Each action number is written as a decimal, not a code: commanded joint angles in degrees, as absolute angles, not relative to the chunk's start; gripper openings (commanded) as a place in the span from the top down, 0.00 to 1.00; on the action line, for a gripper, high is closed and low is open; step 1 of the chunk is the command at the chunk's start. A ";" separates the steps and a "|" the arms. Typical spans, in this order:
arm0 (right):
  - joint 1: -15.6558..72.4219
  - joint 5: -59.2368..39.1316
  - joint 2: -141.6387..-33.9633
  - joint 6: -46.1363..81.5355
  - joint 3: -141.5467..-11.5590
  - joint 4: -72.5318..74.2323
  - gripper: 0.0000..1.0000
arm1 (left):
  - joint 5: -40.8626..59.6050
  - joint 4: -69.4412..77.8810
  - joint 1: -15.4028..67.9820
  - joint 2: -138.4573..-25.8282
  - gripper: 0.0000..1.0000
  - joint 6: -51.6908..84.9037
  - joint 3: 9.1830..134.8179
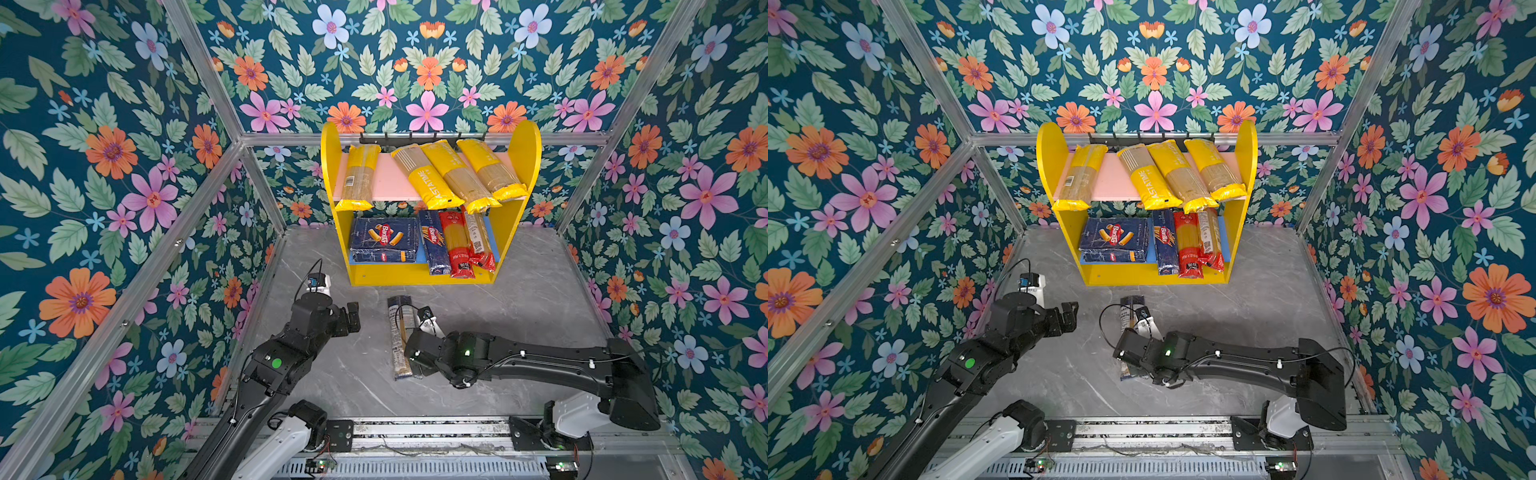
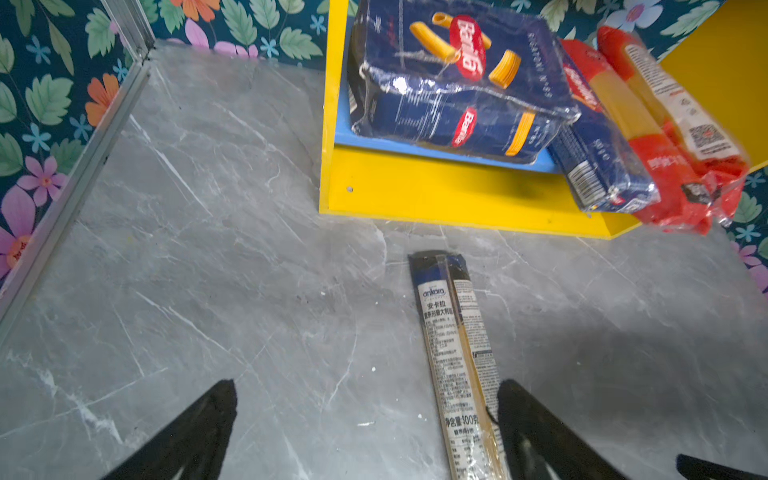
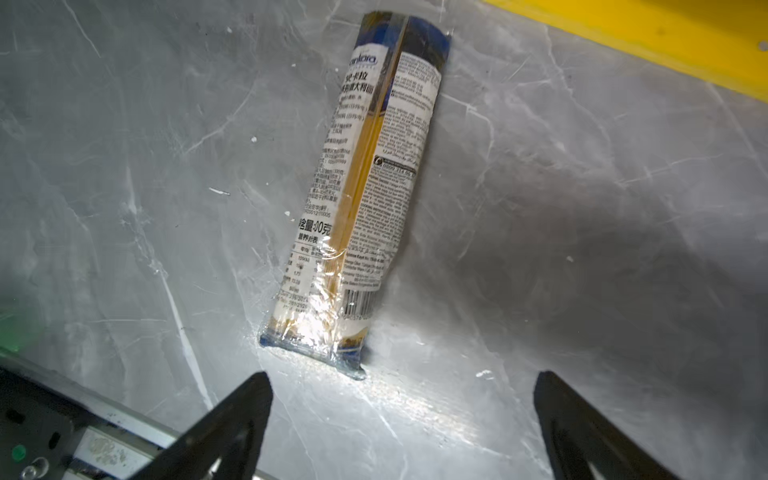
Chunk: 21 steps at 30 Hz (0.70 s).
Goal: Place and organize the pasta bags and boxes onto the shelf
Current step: 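Open and withdraw the left gripper while the right gripper lowers toward the ankara pack, then grasp the ankara spaghetti pack's end with the right gripper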
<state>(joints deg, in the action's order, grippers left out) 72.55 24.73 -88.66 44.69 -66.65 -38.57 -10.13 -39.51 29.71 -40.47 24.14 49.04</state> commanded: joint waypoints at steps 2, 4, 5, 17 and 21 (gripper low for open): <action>74.39 24.37 -92.31 48.43 -66.84 -33.56 0.01 | -8.88 -39.89 29.71 -37.05 0.00 27.42 45.96; 74.88 23.68 -94.01 48.37 -66.88 -32.02 0.01 | -8.66 -39.84 29.71 -34.87 0.00 28.36 45.28; 74.88 23.40 -94.53 48.34 -66.88 -31.30 0.01 | -8.70 -39.88 29.72 -33.88 0.00 28.76 45.33; 75.06 22.64 -100.00 47.29 -67.59 -28.19 0.01 | -8.76 -36.89 29.71 -32.74 0.01 35.85 40.21; 75.06 22.54 -99.45 47.11 -66.94 -28.21 0.01 | -9.42 -34.45 29.71 -32.84 0.01 37.73 37.29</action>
<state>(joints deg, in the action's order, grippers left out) 74.98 22.52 -99.83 47.33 -67.16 -28.62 -9.08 -37.80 29.71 -32.80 35.42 38.22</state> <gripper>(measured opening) 0.993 0.986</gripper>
